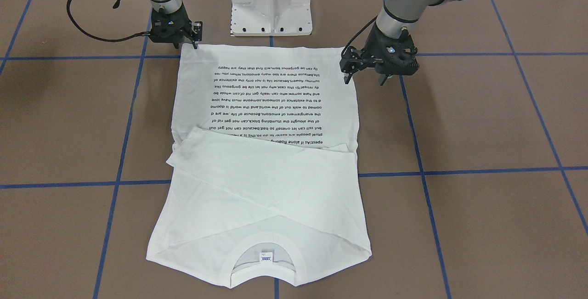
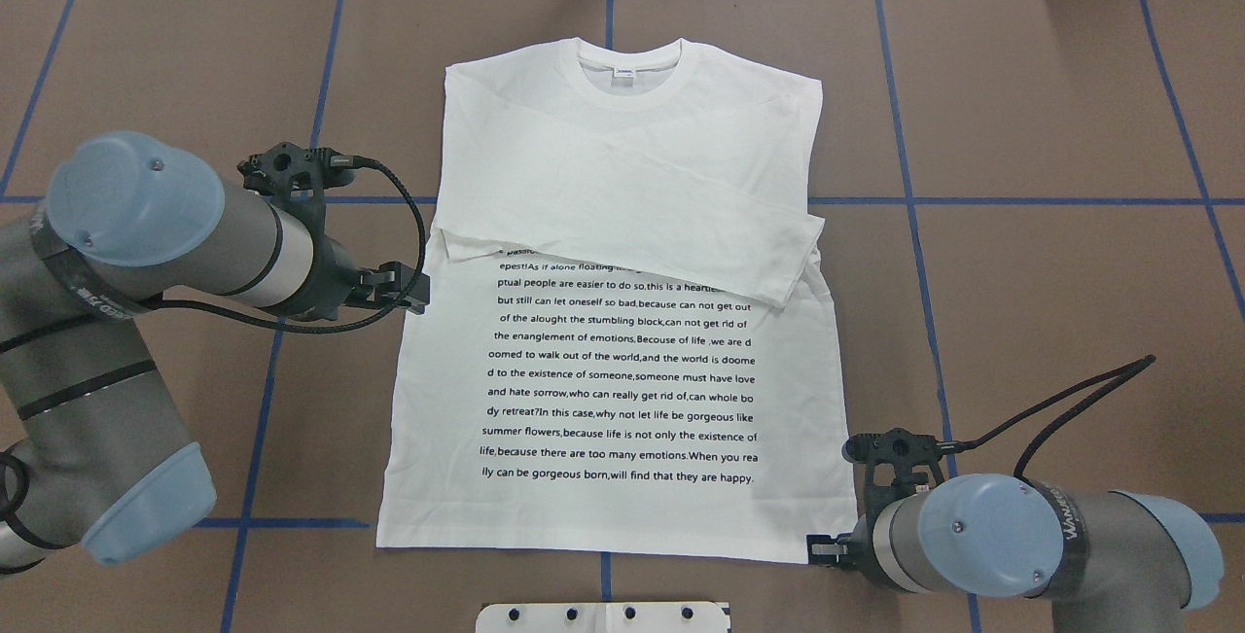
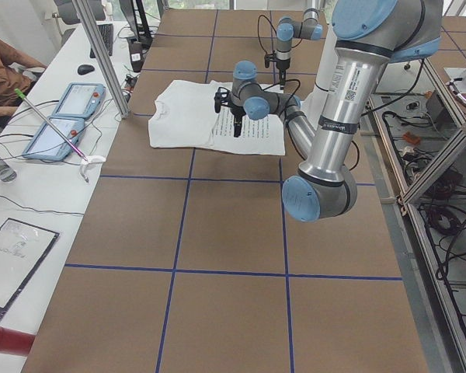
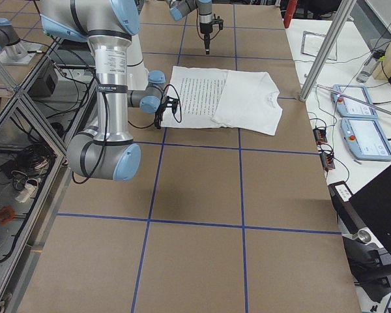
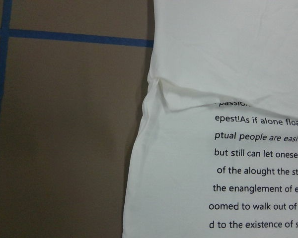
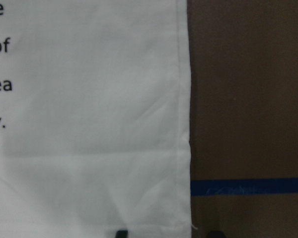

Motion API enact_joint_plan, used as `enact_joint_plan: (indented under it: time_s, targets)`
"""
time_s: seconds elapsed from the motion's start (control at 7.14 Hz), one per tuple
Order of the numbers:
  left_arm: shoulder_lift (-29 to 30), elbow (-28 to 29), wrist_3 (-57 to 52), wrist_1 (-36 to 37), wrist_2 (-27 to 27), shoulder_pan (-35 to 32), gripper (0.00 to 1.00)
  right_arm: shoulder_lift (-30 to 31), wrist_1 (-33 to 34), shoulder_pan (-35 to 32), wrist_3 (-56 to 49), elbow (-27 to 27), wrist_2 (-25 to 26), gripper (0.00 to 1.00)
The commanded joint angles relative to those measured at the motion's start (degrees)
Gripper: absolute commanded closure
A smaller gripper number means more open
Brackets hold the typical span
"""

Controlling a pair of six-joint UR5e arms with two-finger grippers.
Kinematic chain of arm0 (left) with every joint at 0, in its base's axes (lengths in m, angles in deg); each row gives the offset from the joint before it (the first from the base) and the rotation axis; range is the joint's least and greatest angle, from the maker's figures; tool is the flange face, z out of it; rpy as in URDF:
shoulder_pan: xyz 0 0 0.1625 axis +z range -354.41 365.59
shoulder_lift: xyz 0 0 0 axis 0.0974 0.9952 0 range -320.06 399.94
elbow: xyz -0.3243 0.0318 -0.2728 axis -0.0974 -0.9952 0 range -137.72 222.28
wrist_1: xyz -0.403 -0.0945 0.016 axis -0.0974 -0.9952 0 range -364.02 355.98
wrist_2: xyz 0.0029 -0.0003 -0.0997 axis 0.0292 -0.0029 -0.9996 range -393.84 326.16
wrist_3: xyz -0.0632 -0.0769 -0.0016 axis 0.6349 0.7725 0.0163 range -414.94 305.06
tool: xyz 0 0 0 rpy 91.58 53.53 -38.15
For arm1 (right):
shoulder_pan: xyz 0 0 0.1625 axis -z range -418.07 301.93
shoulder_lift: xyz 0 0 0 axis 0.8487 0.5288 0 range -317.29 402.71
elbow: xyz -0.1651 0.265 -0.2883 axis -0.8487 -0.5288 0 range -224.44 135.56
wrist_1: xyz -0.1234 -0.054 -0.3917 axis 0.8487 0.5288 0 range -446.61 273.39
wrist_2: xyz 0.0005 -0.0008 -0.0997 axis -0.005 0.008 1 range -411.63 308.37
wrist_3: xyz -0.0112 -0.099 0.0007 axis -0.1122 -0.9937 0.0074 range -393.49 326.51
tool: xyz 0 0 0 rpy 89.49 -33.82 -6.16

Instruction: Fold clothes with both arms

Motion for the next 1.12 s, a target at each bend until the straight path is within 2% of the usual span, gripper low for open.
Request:
enact_joint_plan:
  time_s: [0.0,0.42,0.56,0.7,0.98]
  targets:
    - [0.09,0.01,0.18,-0.06,-0.01,0.0,0.01,0.07,0.08,-0.15,0.0,0.0,-0.03,0.44]
    - [0.44,0.09,0.35,-0.06,0.08,0.35,0.01,0.07,0.08,-0.06,0.0,-0.18,-0.03,0.45]
    - [0.44,0.09,0.35,-0.06,0.08,0.44,0.01,-0.02,0.08,-0.06,0.0,-0.09,-0.03,0.57]
    - [0.44,0.18,0.35,-0.06,0.08,0.44,0.01,-0.02,0.08,-0.15,0.0,0.08,-0.03,0.78]
    - [0.44,0.27,0.35,-0.06,0.08,0.53,0.01,-0.02,0.08,-0.5,0.0,0.17,-0.03,0.97]
